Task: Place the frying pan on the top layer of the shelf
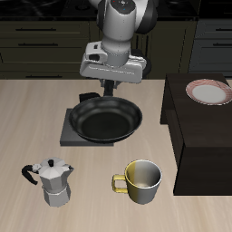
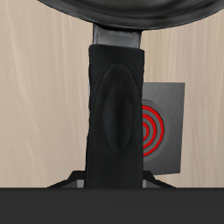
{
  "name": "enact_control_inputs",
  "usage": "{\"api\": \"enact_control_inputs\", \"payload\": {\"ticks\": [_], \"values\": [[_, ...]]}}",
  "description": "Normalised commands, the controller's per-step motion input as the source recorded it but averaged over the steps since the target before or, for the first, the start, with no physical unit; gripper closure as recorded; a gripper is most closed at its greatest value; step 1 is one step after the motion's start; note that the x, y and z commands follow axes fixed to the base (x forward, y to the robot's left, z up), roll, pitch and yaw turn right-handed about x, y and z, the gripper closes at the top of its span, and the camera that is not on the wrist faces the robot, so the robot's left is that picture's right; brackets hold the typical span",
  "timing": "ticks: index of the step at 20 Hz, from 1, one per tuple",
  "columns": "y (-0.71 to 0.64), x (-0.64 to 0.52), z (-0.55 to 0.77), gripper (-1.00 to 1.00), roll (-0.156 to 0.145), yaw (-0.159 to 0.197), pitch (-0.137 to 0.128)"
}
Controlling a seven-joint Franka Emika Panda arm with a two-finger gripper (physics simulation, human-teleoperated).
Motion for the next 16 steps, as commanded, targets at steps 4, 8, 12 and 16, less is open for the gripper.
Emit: {"api": "enact_control_inputs", "payload": {"ticks": [4, 8, 12, 16], "values": [[-0.11, 0.18, 0.01, 1.0, -0.003, 0.11, 0.017], [-0.22, 0.15, 0.02, 1.0, -0.031, 0.087, -0.007], [-0.19, 0.08, 0.0, 1.0, -0.021, 0.086, -0.012], [-0.21, 0.09, -0.04, 1.0, -0.034, 0.089, -0.008]]}}
